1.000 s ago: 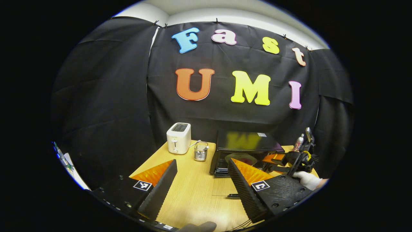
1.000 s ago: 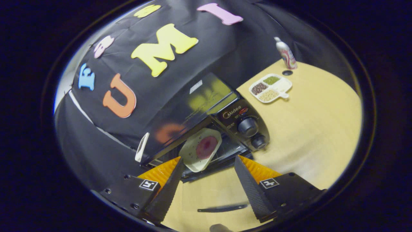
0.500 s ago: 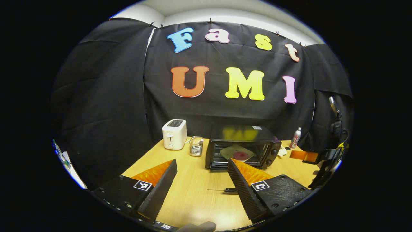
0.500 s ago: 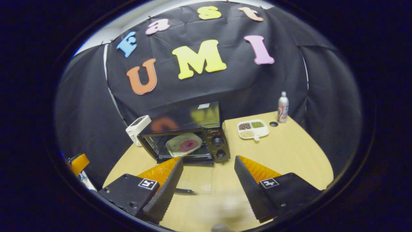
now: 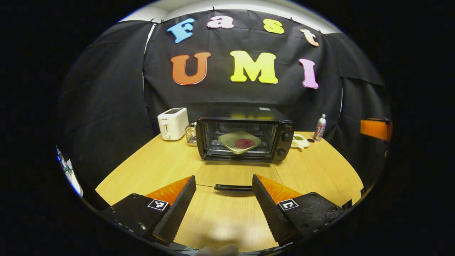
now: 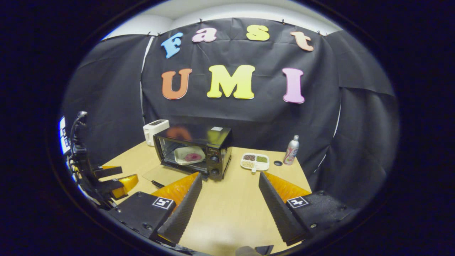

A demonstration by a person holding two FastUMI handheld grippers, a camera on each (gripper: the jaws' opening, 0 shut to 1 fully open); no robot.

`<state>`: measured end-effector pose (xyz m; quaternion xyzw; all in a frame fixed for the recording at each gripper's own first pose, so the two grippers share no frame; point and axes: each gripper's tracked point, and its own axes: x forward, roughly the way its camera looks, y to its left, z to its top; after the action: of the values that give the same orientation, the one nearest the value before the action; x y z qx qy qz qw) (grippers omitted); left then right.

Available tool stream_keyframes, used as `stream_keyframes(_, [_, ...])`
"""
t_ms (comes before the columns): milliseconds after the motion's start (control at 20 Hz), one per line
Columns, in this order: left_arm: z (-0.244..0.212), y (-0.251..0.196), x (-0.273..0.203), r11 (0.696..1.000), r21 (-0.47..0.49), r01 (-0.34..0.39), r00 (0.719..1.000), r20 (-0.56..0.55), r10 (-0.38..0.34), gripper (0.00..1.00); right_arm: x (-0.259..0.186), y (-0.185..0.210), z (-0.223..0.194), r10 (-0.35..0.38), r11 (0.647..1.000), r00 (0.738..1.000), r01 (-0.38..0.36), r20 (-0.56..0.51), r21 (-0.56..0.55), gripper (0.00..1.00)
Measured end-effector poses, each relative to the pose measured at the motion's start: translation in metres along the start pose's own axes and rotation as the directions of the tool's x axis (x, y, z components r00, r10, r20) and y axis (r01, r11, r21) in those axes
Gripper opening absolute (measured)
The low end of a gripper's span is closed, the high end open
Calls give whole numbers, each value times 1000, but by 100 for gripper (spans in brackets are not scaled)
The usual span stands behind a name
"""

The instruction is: Open the electric oven with the left hand, put the food in, and close the electric oven.

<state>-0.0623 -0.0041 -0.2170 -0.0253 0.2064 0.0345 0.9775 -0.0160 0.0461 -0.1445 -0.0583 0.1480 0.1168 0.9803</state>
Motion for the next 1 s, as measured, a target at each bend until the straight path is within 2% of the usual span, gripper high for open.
stream_keyframes(50, [-11,-7,6,1000,14,9,1000,-18,-9,96,-3,-7,-2,0,1000,1000,0,-1,-3,96])
stream_keyframes(200, [-39,-25,24,999,37,39,997,-72,-36,97,-15,-23,-3,-20,1000,1000,21,-9,23,96])
stream_keyframes(400, [-78,-35,52,996,40,76,984,-167,-69,98,-19,-36,2,-75,996,997,76,-22,50,96])
stream_keyframes(450, [-84,-36,58,995,46,85,981,-179,-76,97,-21,-36,2,-85,995,996,86,-27,57,100])
stream_keyframes(550, [-94,-36,69,993,54,104,974,-208,-90,98,-20,-37,4,-111,992,993,113,-38,64,96])
stream_keyframes(750, [-110,-34,89,991,53,126,962,-250,-109,98,-16,-36,5,-156,981,986,163,-64,109,96])
stream_keyframes(900, [-117,-34,98,989,42,140,955,-270,-124,98,-17,-34,11,-179,977,981,186,-69,103,96])
stream_keyframes(950, [-119,-32,100,990,45,137,955,-270,-120,97,-18,-34,12,-185,976,980,192,-67,103,100])
stream_keyframes(1000, [-118,-31,102,990,48,136,955,-271,-118,97,-19,-32,13,-190,975,979,196,-69,105,96])
